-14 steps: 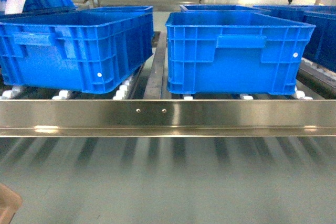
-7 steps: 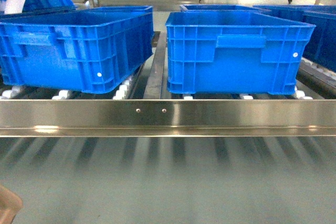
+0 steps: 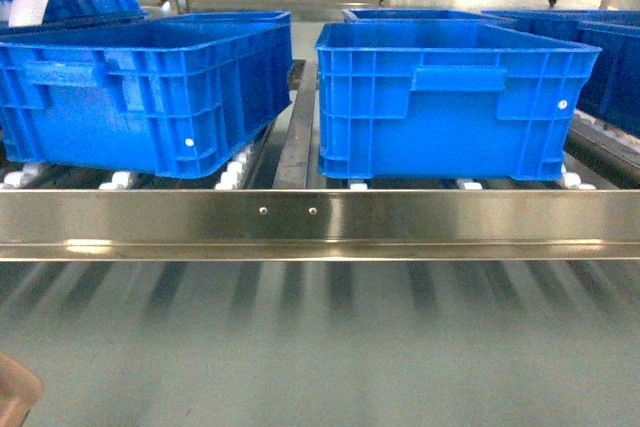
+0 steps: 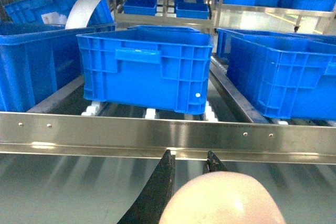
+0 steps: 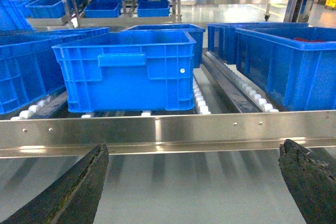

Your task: Place part in tray to right shelf

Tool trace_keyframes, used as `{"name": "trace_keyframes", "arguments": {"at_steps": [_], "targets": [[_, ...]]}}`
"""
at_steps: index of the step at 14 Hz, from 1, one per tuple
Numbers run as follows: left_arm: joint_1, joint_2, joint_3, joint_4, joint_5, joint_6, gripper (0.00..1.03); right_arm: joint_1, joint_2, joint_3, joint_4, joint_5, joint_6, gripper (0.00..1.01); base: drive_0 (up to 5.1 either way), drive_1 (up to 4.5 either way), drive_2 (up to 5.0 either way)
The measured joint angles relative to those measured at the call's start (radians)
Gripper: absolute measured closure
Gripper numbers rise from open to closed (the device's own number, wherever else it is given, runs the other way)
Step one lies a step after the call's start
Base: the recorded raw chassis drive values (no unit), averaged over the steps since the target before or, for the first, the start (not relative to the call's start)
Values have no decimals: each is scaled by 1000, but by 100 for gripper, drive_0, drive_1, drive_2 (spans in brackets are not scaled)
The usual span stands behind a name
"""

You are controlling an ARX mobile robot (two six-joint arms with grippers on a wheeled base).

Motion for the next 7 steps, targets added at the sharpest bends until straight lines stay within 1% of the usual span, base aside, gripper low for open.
{"name": "trace_keyframes", "arguments": {"at_steps": [7], "targets": [[0, 0, 0, 0, 0, 0, 90, 0, 0, 0, 0, 0, 0, 3, 0, 0, 0]]}}
